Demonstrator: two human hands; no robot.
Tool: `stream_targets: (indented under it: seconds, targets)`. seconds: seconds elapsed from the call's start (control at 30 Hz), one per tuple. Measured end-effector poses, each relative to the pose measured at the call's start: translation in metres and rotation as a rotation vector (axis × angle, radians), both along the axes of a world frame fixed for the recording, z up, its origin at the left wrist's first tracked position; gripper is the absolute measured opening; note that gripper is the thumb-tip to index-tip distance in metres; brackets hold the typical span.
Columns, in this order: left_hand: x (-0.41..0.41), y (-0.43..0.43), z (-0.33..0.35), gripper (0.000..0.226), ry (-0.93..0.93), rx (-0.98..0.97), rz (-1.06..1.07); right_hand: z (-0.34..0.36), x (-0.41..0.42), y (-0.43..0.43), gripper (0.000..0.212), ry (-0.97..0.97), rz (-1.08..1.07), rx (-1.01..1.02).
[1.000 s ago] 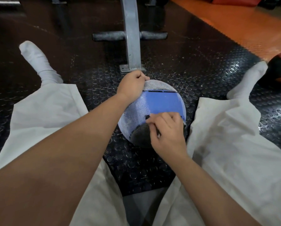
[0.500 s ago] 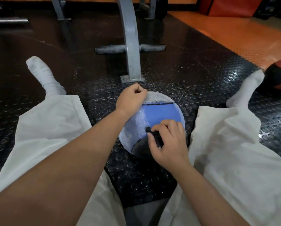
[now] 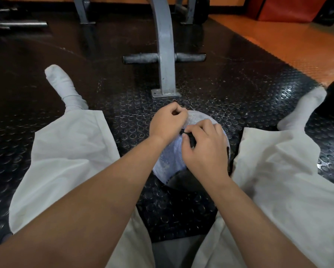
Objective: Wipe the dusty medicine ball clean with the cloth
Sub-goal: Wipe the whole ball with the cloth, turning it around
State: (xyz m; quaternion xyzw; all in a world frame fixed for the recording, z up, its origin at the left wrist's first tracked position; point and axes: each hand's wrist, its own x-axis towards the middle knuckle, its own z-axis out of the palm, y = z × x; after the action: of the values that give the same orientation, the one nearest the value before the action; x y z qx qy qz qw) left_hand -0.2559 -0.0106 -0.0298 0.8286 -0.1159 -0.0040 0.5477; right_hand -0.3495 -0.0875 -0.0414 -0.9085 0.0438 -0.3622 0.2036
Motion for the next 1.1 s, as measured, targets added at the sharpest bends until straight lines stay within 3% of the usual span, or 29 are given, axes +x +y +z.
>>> stream_targets:
  seconds: [0.4,0.63,0.9,1.1]
  targets:
    - [0.015,-0.013,0.003,0.031,0.008,0.067,-0.045,-0.028,-0.042,-0.010,0.017,-0.074,0.073,-0.118]
    - [0.008,-0.020,0.004,0.029,0.006,0.013,-0.088,0.013,0.009,-0.003,0.012,0.038,-0.084,-0.003]
    - [0.012,-0.027,0.004,0.027,0.033,0.031,-0.114,-0.021,-0.043,-0.009,0.020,-0.051,0.017,-0.085]
    - [0.007,-0.028,0.003,0.025,0.019,0.029,-0.117,0.010,-0.013,-0.012,0.010,0.063,-0.091,-0.026]
